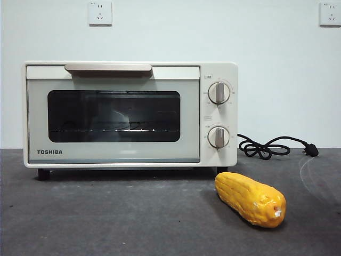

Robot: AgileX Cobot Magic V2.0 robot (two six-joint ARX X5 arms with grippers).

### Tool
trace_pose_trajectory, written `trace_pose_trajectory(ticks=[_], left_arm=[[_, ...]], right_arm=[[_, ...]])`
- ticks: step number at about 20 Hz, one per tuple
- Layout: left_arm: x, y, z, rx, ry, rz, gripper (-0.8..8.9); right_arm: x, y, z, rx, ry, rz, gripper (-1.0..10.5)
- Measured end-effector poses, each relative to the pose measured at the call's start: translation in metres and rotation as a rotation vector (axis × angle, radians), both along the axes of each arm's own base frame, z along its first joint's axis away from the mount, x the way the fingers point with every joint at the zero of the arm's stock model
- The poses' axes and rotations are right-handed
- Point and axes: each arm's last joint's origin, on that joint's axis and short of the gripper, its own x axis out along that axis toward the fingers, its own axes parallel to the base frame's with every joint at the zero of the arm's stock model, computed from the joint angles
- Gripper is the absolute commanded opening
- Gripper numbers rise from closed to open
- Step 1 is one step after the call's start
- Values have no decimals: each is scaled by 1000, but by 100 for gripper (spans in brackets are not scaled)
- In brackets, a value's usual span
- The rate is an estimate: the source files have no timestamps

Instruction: Take the corn from the table,put the corn in the oven

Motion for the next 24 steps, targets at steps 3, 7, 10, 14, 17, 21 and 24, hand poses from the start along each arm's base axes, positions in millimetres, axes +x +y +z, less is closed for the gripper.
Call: trace_pose_trajectory(ticks=[3, 7, 10, 14, 17, 21, 24], left_arm=[[0, 0, 0, 0, 0, 0, -4], [0, 0, 0, 0, 0, 0, -4], [0, 0, 0, 0, 0, 0, -4], [0, 0, 0, 0, -2, 0, -4], [1, 0, 3, -3, -35, -2, -4], [1, -1, 5, -43, -47, -22, -4], [1, -1, 5, -79, -44, -30, -4]], right_arm=[[0, 0, 0, 0, 0, 0, 1], [0, 0, 0, 0, 0, 0, 1], [0, 0, 0, 0, 0, 0, 1], [0, 0, 0, 0, 0, 0, 1], [0, 0, 0, 8, 1, -1, 1], [0, 0, 0, 110, 7, -5, 1], [0, 1, 0, 252, 18, -3, 1]])
